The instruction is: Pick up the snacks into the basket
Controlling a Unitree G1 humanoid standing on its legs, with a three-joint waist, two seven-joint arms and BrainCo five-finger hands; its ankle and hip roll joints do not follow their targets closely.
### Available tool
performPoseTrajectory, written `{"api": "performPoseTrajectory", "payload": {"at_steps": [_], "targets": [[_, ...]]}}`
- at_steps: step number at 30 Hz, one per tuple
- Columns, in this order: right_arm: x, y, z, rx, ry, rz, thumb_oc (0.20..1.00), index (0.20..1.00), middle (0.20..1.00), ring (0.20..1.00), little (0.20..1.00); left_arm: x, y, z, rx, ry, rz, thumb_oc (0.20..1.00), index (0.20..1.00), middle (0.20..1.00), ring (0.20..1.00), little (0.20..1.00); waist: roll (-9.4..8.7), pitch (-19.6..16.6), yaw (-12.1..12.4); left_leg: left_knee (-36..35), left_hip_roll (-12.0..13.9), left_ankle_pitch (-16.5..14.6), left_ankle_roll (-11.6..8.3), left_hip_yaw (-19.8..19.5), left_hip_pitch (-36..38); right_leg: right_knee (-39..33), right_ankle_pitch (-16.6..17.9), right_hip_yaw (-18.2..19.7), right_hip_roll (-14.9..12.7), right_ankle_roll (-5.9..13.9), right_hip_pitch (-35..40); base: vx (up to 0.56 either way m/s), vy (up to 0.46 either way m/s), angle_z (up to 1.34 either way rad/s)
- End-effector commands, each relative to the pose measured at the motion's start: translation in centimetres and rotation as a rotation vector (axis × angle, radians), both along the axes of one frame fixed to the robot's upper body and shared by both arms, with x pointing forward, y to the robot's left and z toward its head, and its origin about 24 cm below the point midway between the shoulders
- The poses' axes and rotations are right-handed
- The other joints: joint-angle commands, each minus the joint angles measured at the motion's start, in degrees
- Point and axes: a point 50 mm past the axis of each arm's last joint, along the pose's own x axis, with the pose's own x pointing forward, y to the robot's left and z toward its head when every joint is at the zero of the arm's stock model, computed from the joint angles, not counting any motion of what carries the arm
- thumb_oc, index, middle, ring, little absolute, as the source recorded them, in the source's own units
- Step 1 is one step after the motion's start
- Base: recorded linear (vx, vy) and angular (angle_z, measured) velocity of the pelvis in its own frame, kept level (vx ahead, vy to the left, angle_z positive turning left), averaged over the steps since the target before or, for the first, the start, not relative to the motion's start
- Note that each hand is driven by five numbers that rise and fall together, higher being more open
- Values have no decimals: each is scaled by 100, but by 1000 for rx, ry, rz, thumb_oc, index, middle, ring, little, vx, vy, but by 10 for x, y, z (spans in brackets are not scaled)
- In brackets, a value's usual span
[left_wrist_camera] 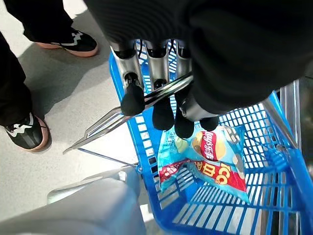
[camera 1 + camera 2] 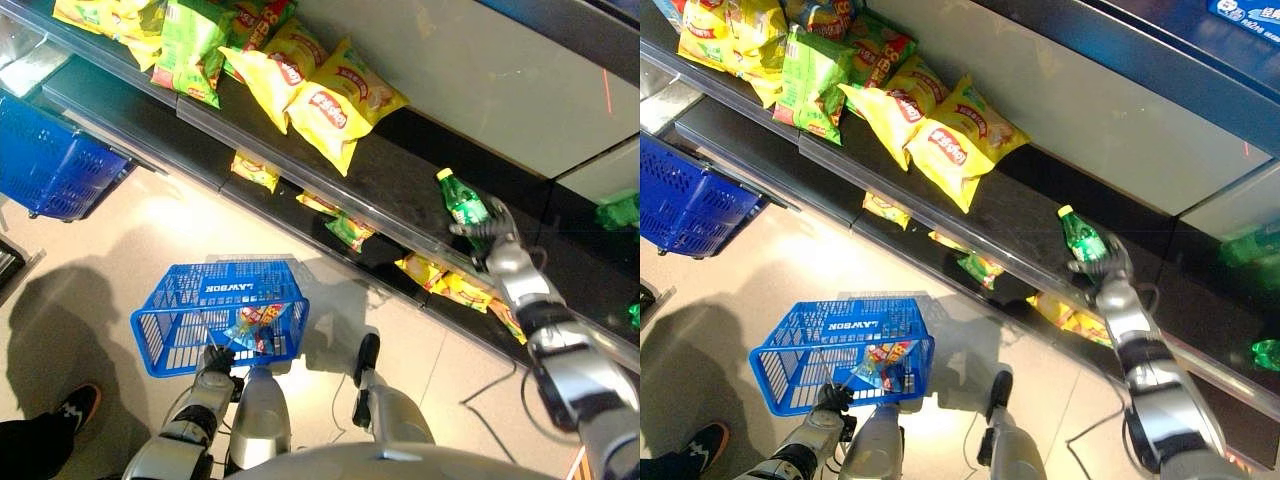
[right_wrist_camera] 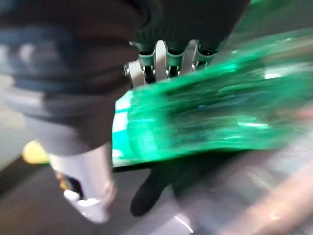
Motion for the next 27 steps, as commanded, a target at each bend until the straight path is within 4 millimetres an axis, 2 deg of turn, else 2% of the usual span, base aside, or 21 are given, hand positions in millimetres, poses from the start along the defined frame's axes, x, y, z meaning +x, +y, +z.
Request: {"api": "performPoseTrajectory", "payload": {"at_steps": [1,6,12,18,21,25,27], "targets": [[4,-30,40,-141,-111,-55,1000,1000,1000,1000,1000,-33,-13,-20,-17,154,-32,200,200,200,200,200,231,-145,-50,13,-264,-350,235,-126,-119,34,-70,99,-327,521,-94,9,-15,-12],[-22,-39,28,-124,-107,-95,1000,1000,1000,1000,1000,-35,-9,-19,-18,147,-33,200,200,200,200,200,246,-180,-128,13,-241,-376,239,-101,-44,36,-101,158,-309,512,-69,6,-21,-11],[-28,-34,29,-105,-150,-86,1000,1000,1000,1000,1000,-37,-9,-19,-22,136,-25,200,200,200,200,200,299,-185,-169,13,-239,-385,241,-86,-1,39,-111,170,-303,505,-46,0,0,0],[-12,-22,38,-117,-192,-52,1000,1000,1000,1000,1000,-36,-15,-20,-25,133,-50,200,200,200,200,200,357,-156,-138,13,-271,-370,269,-89,-26,34,-78,171,-310,515,-99,0,0,0],[-2,-15,58,-167,-266,-28,1000,1000,1000,1000,1000,-34,-16,-19,-22,121,-48,200,200,200,200,200,379,-137,-119,13,-288,-367,278,-96,-57,35,-67,162,-322,525,-109,0,0,0],[12,4,87,-148,-425,34,1000,1000,1000,1000,1000,-34,-18,-19,-15,119,-49,200,200,200,200,200,363,-97,-90,13,-312,-361,287,-113,-88,38,-53,139,-337,534,-121,0,0,0],[12,5,87,-148,-425,34,1000,1000,1000,1000,1000,-34,-18,-19,-15,119,-49,200,200,200,200,200,362,-96,-94,13,-313,-360,287,-115,-89,39,-53,138,-339,535,-121,0,0,0]]}}
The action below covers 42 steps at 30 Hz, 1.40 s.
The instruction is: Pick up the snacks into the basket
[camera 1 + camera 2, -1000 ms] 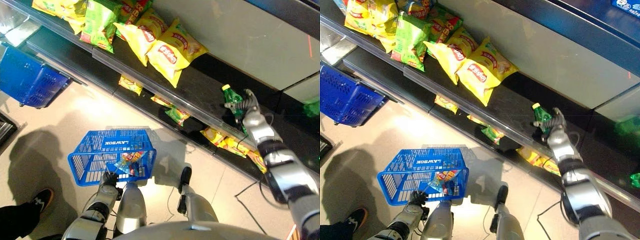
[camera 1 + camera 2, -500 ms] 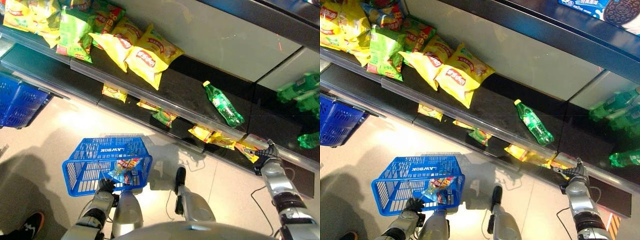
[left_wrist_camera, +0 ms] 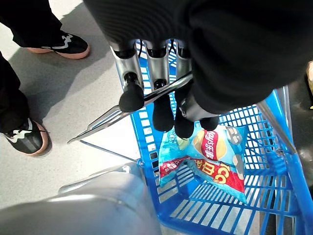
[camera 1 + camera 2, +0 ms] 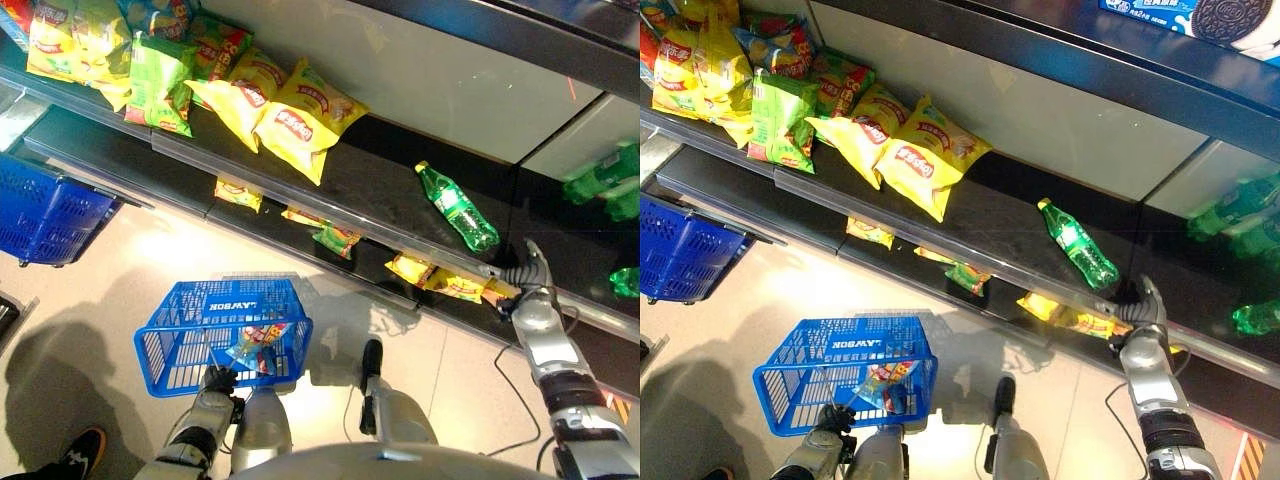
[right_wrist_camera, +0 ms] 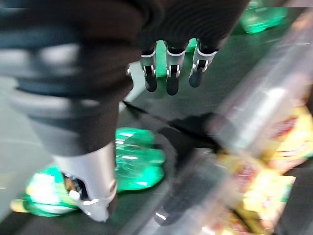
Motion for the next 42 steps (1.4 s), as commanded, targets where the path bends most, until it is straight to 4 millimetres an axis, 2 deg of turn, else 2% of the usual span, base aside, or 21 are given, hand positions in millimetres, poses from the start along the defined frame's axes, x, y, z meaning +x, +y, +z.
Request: {"api": "performPoseTrajectory", "payload": {"at_steps": [1,3,4,6,7,12,19,25,30,31,32,36,42], "targets": [[25,0,63,-95,-251,30,1000,1000,1000,1000,1000,-8,-8,-6,44,70,-66,200,200,200,200,200,38,133,211,14,-355,-346,293,-179,-161,68,-53,-5,-384,572,-97,0,0,0],[28,1,67,-104,-258,38,1000,1000,1000,1000,1000,-8,-8,-6,45,70,-70,200,200,200,200,200,39,142,227,14,-355,-343,291,-181,-166,69,-52,-8,-387,574,-101,0,0,0],[38,3,79,-136,-268,55,1000,1000,1000,1000,1000,-8,-8,-6,46,70,-80,200,200,200,200,200,40,146,278,14,-356,-343,290,-182,-174,68,-45,-12,-387,575,-105,0,0,0],[43,3,84,-144,-268,58,1000,1000,1000,1000,1000,-9,-8,-6,48,69,-85,200,200,200,200,200,35,146,314,14,-356,-339,288,-186,-179,66,-41,-23,-388,573,-103,0,0,0],[54,1,92,-164,-259,54,1000,1000,1000,1000,1000,-9,-9,-6,43,68,-87,200,200,200,200,200,42,172,371,14,-361,-325,284,-192,-189,67,-32,-37,-388,572,-101,0,0,0],[65,-2,102,-187,-244,49,1000,1000,1000,1000,1000,-9,-10,-7,40,66,-78,200,200,200,200,200,56,217,433,14,-362,-314,280,-231,-206,92,-49,-64,-391,556,-91,7,-4,3],[73,-8,97,-187,-178,22,1000,1000,1000,1000,1000,-8,-13,-7,35,65,-83,200,200,200,200,200,98,310,501,14,-372,-295,280,-295,-211,122,-68,-122,-396,535,-56,5,0,2],[78,-13,94,-212,-124,14,1000,1000,1000,1000,1000,-7,-6,-5,48,50,-67,200,200,200,200,200,90,388,515,14,-357,-258,262,-279,-298,127,-56,-105,-370,525,-162,9,10,5],[87,-20,93,-214,-29,-6,1000,1000,1000,1000,1000,-5,-1,-3,61,37,-60,200,200,200,200,200,41,391,534,14,-361,-210,244,-253,-425,115,-17,-70,-370,519,-282,-10,1,-3],[86,-28,87,-212,39,-35,1000,1000,1000,1000,1000,-2,-3,-2,65,33,-77,200,200,200,200,200,47,409,550,14,-365,-198,240,-260,-435,112,-9,-82,-387,523,-270,0,0,0],[86,-28,87,-213,38,-35,1000,1000,1000,1000,1000,-2,-3,-2,65,33,-77,200,200,200,200,200,48,412,548,14,-365,-198,240,-260,-434,112,-9,-82,-387,523,-269,0,0,0],[85,-35,77,-200,137,-69,1000,1000,1000,1000,1000,5,-11,0,50,5,-99,200,200,200,200,200,164,546,585,14,-396,-171,240,-286,-458,114,14,-105,-409,528,-267,-6,7,2],[83,-36,67,-174,182,-85,1000,1000,1000,1000,1000,11,-17,1,43,-10,-117,200,200,200,200,200,260,613,607,14,-408,-135,230,-315,-537,109,36,-127,-416,530,-329,0,3,4]]}}
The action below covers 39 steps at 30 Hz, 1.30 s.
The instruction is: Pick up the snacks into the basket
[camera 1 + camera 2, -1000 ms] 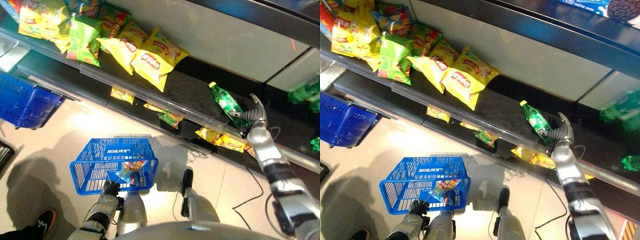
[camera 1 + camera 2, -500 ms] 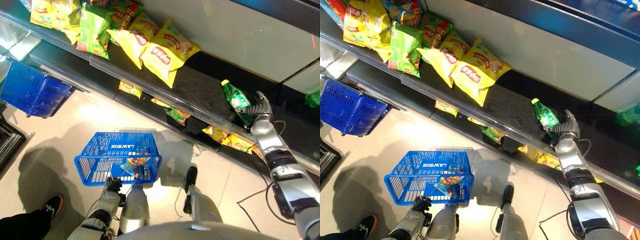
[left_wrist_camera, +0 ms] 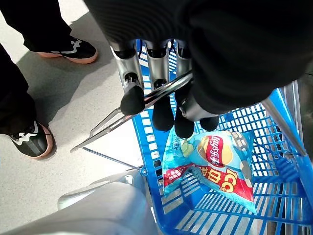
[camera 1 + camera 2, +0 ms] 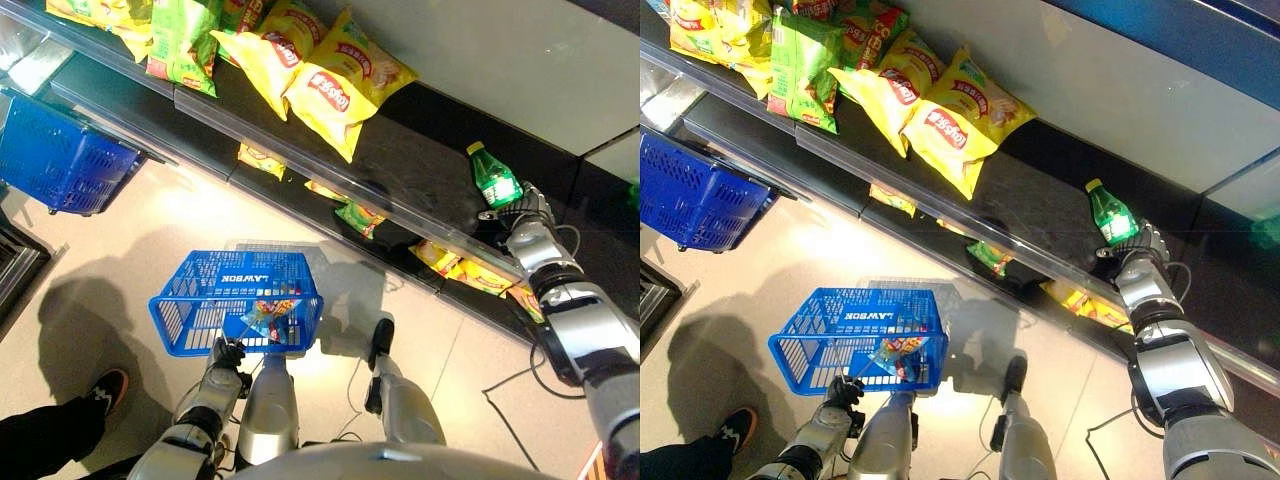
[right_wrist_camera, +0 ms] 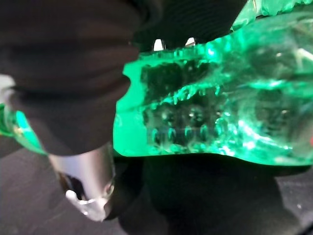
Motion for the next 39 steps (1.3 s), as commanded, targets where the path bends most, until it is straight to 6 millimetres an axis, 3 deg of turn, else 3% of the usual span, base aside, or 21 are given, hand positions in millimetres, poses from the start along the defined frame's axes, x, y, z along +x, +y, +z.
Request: {"api": "performPoseTrajectory", "payload": {"at_steps": [1,8,9,10,11,17,23,29,34,35,37,39], "targets": [[0,-20,20,-8,-6,-55,1000,1000,1000,1000,1000,-24,-11,-15,21,103,-49,200,200,200,200,200,151,123,145,12,-381,-149,222,-174,-261,77,46,37,-392,530,-146,13,3,3],[9,-10,31,-11,-57,-34,1000,1000,1000,1000,1000,-16,-17,-12,22,75,-80,200,200,200,200,200,246,215,174,12,-393,-100,207,-188,-401,63,83,36,-403,540,-276,0,0,0],[11,-8,32,-15,-57,-28,896,896,896,896,896,-16,-18,-12,22,73,-81,200,200,200,200,200,258,228,188,12,-395,-87,201,-196,-428,58,92,33,-405,541,-295,0,0,0],[11,-9,33,-26,-49,-26,467,467,467,467,467,-15,-19,-12,22,70,-85,200,200,200,200,200,274,244,200,12,-397,-74,195,-204,-461,57,97,15,-409,544,-308,0,0,0],[12,-8,36,-38,-46,-21,200,200,200,200,200,-14,-21,-11,22,64,-91,200,200,200,200,200,288,265,219,12,-407,-63,195,-218,-487,54,97,10,-411,546,-320,0,0,0],[18,9,27,-27,-23,24,200,200,200,200,200,-8,-27,-9,8,45,-99,200,200,200,200,200,328,350,248,12,-421,-31,186,-260,-531,51,103,-32,-429,548,-320,2,-1,1],[14,35,-6,62,-7,62,200,200,200,200,200,3,-29,-5,142,60,-227,200,200,200,200,200,268,262,171,12,-402,-71,176,-280,-491,62,46,-38,-415,536,-255,1,0,1],[0,39,-32,211,-54,25,200,200,200,200,200,2,-23,-5,164,72,-222,200,200,200,200,200,195,161,68,12,-370,-117,162,-246,-397,58,12,-28,-402,527,-179,1,-2,1],[-10,26,-27,332,-212,-32,200,200,200,200,200,-7,-16,-9,168,104,-190,200,200,200,200,200,131,12,-28,12,-325,-167,156,-225,-281,67,-31,-10,-380,516,-102,21,-16,0],[-20,15,-6,382,-404,-42,200,200,200,200,200,-13,-8,-10,176,122,-161,200,200,200,200,200,81,-123,-152,12,-302,-201,151,-191,-182,68,-66,1,-359,511,-28,51,-40,-4],[-21,15,-7,383,-401,-46,200,200,200,200,200,-14,-8,-11,178,125,-164,200,200,200,200,200,81,-132,-139,12,-301,-205,151,-193,-172,68,-70,-2,-358,511,-18,43,-30,2],[-37,0,12,411,-572,-59,200,200,200,200,200,-21,-2,-13,185,148,-154,200,200,200,200,200,58,-285,-241,12,-277,-246,148,-172,-70,60,-102,10,-337,508,66,59,-42,-5]]}}
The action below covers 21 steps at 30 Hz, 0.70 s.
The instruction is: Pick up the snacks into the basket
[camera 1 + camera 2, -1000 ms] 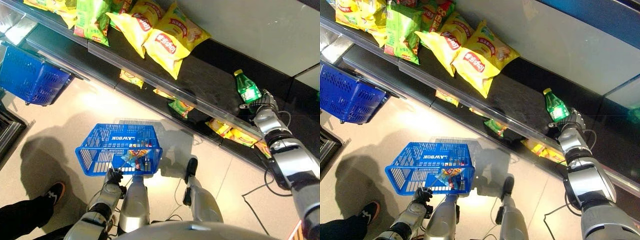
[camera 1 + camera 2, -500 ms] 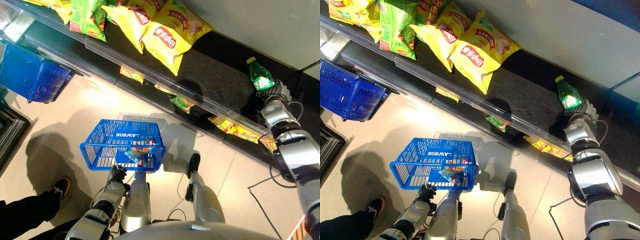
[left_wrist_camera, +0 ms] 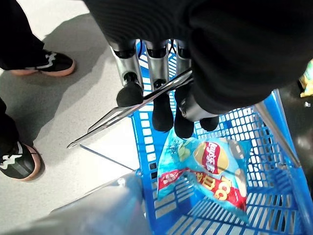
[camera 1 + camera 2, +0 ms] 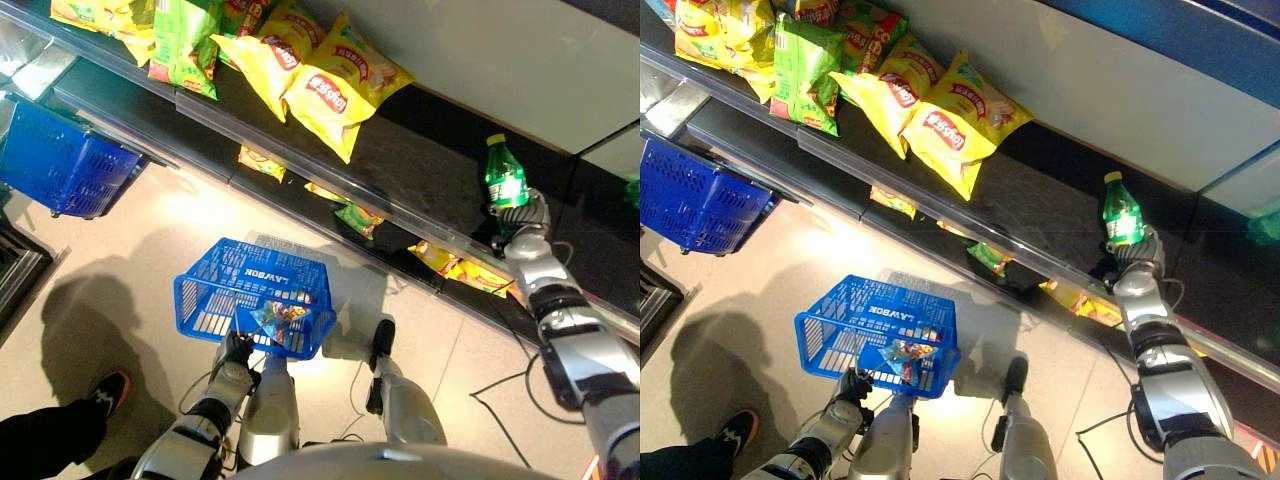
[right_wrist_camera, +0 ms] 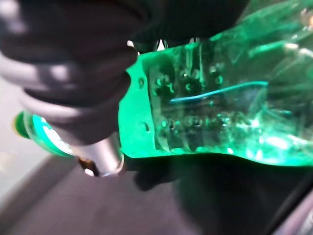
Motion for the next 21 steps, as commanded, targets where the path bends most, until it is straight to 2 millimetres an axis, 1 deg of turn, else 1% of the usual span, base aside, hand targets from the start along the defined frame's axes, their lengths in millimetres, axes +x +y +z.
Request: {"api": "performPoseTrajectory", "payload": {"at_steps": [1,3,4,5,6,7,8,9,11,12,13,14,15,16,17,19,20,21], "targets": [[-16,-24,41,56,-280,-78,200,200,200,200,200,-27,7,-14,93,133,-49,200,200,200,200,200,110,-284,-20,10,-270,-304,139,-149,-151,54,-141,14,-328,519,-30,54,-37,-2],[-26,-28,51,69,-363,-70,200,200,200,200,200,-31,8,-15,90,148,-49,200,200,200,200,200,95,-392,-70,10,-263,-325,142,-130,-79,47,-168,20,-317,509,36,58,-46,-1],[-30,-28,62,47,-416,-52,200,200,200,200,200,-32,9,-16,89,156,-45,200,200,200,200,200,86,-445,-103,10,-253,-331,138,-115,-50,42,-185,24,-304,507,62,76,-61,-3],[-42,-30,66,46,-456,-42,200,200,200,200,200,-37,11,-18,84,172,-39,200,200,200,200,200,94,-570,-149,10,-225,-350,128,-98,14,39,-215,26,-283,504,123,57,-40,0],[-43,-30,65,46,-454,-43,200,200,200,200,200,-38,11,-18,85,174,-40,200,200,200,200,200,94,-579,-142,10,-223,-353,127,-100,16,39,-217,24,-281,503,127,61,-37,-2],[-48,-30,72,24,-486,-28,200,200,200,200,200,-40,12,-19,82,183,-39,200,200,200,200,200,96,-644,-162,10,-209,-361,119,-90,42,39,-236,20,-272,500,149,56,-37,-2],[-58,-29,84,-4,-543,4,200,200,200,200,200,-43,13,-20,78,193,-41,200,200,200,200,200,109,-749,-206,10,-197,-380,113,-72,97,38,-261,27,-254,496,191,56,-36,-3],[-59,-29,84,-4,-541,3,200,200,200,200,200,-43,13,-20,78,194,-43,200,200,200,200,200,110,-757,-200,10,-196,-383,112,-73,100,38,-263,25,-253,496,195,49,-28,-2],[-68,-25,95,-19,-593,52,200,200,200,200,200,-47,14,-21,62,208,-23,200,200,200,200,200,125,-868,-236,10,-181,-402,104,-47,165,35,-283,39,-231,497,248,55,-16,-2],[-73,-23,95,9,-612,92,200,200,200,200,200,-51,15,-23,49,221,1,200,200,200,200,200,126,-928,-261,10,-166,-412,101,-34,200,34,-291,50,-220,494,268,78,-11,-8],[-77,-24,95,1,-603,104,200,200,200,200,200,-55,16,-25,38,234,13,200,200,200,200,200,126,-969,-281,10,-157,-417,97,-19,223,34,-300,54,-215,497,279,70,-14,-10],[-81,-20,94,2,-603,139,200,200,200,200,200,-59,16,-26,27,247,31,200,200,200,200,200,129,-1021,-293,10,-152,-420,92,-4,232,34,-307,63,-205,494,290,55,-15,-6],[-85,-11,95,9,-604,221,200,200,200,200,200,-62,17,-28,13,256,57,200,200,200,200,200,125,-1056,-313,10,-144,-422,87,8,245,34,-309,79,-197,489,292,51,-16,-8],[-91,-8,94,3,-587,259,200,200,200,200,200,-66,18,-29,-1,267,78,200,200,200,200,200,120,-1098,-341,10,-131,-425,79,23,255,34,-316,86,-189,487,307,65,-16,-6],[-102,-2,85,24,-535,323,200,200,200,200,200,-70,20,-30,-18,278,104,200,200,200,200,200,124,-1171,-382,10,-115,-433,74,37,286,34,-326,93,-183,486,328,50,-9,-6],[-103,-2,84,26,-532,323,200,200,200,200,200,-71,20,-31,-18,280,104,200,200,200,200,200,123,-1184,-379,10,-114,-434,73,36,287,34,-328,92,-182,486,329,35,-8,-4],[-113,6,71,50,-449,422,200,200,200,200,200,-74,21,-31,-37,276,123,200,200,200,200,200,113,-1241,-421,10,-106,-443,67,55,320,34,-336,95,-175,479,364,45,-3,-8],[-117,11,59,62,-389,464,200,200,200,200,200,-74,21,-31,-50,270,130,200,200,200,200,200,117,-1255,-439,10,-104,-444,66,69,335,34,-335,99,-170,479,372,46,-3,-5]]}}
